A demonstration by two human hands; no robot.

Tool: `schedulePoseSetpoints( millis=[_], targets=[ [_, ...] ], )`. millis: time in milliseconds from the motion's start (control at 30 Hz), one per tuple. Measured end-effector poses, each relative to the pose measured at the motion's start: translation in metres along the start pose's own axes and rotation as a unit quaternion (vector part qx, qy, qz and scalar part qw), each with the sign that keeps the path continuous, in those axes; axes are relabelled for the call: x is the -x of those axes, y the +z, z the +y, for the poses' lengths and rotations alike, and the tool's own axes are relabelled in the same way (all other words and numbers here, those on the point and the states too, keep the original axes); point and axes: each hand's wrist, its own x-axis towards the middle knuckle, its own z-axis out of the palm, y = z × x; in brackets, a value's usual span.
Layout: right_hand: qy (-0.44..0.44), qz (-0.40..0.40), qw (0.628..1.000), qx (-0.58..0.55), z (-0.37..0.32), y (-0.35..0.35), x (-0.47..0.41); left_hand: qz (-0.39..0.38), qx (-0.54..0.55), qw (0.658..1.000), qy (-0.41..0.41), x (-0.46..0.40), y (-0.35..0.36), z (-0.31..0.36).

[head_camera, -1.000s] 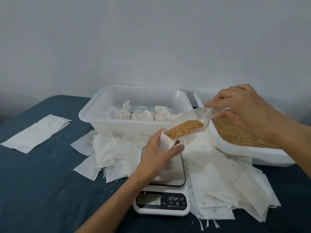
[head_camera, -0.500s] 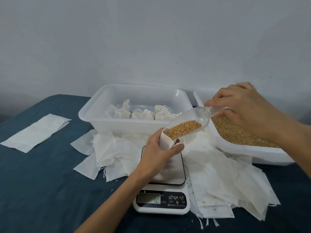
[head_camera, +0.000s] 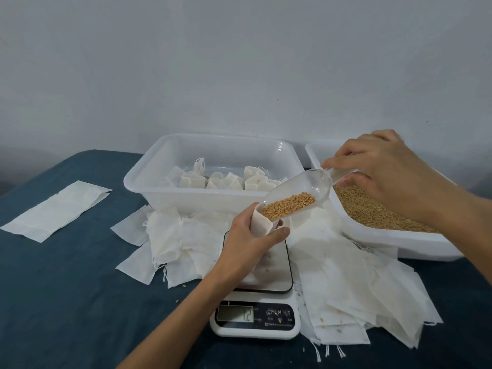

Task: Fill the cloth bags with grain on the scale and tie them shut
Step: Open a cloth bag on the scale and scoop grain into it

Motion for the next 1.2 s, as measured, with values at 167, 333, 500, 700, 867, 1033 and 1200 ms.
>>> schedulePoseSetpoints(
  millis=[167, 333, 500, 700, 867, 1033, 1200],
  targets=[
    [-0.01, 0.002, 1.0, 0.008, 0.002, 0.001, 0.001, -0.001, 0.008, 1.0, -0.001, 0.0, 0.0, 0.0],
    [-0.009, 0.008, 1.0, 0.01, 0.002, 0.004, 0.0, 0.0, 0.014, 1.0, -0.01, 0.0, -0.001, 0.0],
    [-0.01, 0.009, 1.0, 0.01, 0.002, 0.008, -0.002, 0.001, 0.032, 0.999, -0.018, 0.0, -0.002, 0.002],
    [-0.008, 0.011, 1.0, 0.012, 0.002, 0.01, -0.003, 0.004, 0.047, 0.999, -0.014, -0.002, -0.004, 0.002],
    [-0.012, 0.015, 1.0, 0.015, 0.002, 0.01, -0.003, 0.008, 0.047, 0.999, -0.007, -0.002, -0.003, 0.001],
    [-0.016, 0.019, 0.999, 0.021, 0.003, 0.009, -0.002, 0.003, 0.054, 0.999, -0.003, -0.001, -0.004, 0.002],
    [-0.018, 0.026, 0.999, 0.021, 0.001, 0.009, -0.003, 0.001, 0.054, 0.999, -0.007, -0.001, -0.004, 0.001]
  ],
)
